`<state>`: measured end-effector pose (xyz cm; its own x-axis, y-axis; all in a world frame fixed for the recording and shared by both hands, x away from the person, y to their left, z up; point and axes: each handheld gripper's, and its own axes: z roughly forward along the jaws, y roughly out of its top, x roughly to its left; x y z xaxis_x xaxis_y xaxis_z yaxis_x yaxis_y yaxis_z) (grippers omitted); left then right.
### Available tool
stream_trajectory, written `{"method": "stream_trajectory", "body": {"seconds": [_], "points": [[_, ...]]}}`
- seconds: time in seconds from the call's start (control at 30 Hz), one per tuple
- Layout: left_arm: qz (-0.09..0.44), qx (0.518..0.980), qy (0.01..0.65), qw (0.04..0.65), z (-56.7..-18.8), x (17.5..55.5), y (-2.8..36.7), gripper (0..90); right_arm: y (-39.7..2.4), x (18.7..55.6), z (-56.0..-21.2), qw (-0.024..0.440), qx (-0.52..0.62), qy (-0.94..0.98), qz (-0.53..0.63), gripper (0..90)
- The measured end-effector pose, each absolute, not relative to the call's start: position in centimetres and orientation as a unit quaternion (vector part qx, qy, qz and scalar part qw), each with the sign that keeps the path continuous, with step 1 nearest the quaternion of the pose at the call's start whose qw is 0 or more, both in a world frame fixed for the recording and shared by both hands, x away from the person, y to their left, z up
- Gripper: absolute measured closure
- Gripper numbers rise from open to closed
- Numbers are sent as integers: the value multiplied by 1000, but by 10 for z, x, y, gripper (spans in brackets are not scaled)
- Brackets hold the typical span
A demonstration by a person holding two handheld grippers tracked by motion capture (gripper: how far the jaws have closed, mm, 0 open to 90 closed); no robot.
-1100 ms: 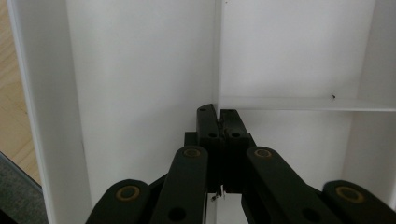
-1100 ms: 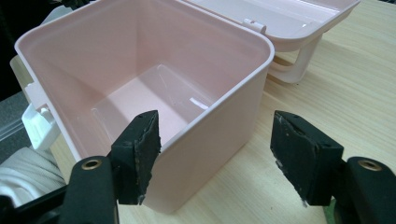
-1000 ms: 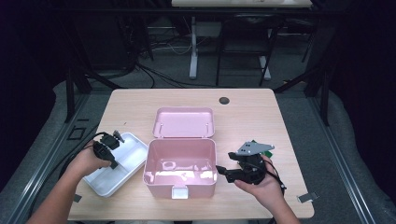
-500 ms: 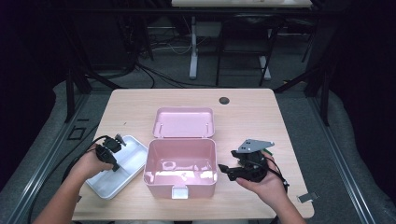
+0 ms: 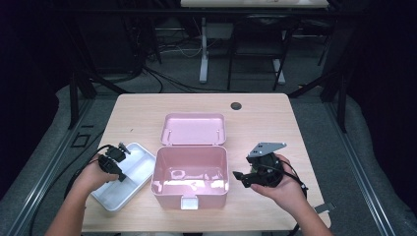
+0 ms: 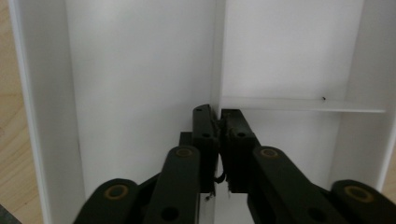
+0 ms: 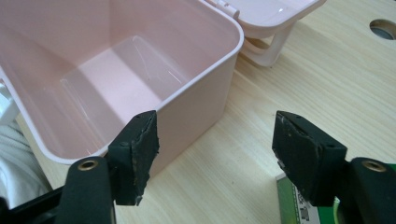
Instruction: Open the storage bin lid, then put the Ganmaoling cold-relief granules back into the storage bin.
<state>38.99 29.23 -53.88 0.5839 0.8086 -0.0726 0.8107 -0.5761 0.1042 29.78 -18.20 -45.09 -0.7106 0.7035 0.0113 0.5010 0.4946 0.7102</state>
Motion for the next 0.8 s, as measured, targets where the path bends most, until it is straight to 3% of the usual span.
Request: {"method": "stream_trajectory", "body": {"seconds": [0.13, 0.23, 0.4, 0.53, 0.8], "points": [[11, 885, 459, 74, -531, 385, 298, 723, -182, 302, -450, 138, 353, 862, 336, 295], [10, 885, 456, 91, -526, 383, 299, 589, -183, 307, -448, 137, 354, 871, 313, 283], [24, 882, 456, 119, -515, 377, 298, 507, -184, 317, -442, 140, 351, 884, 275, 249], [36, 881, 456, 125, -509, 372, 298, 459, -185, 327, -441, 139, 352, 893, 243, 200], [34, 882, 450, 136, -502, 367, 296, 452, -191, 348, -446, 110, 359, 910, 173, 166]]}}
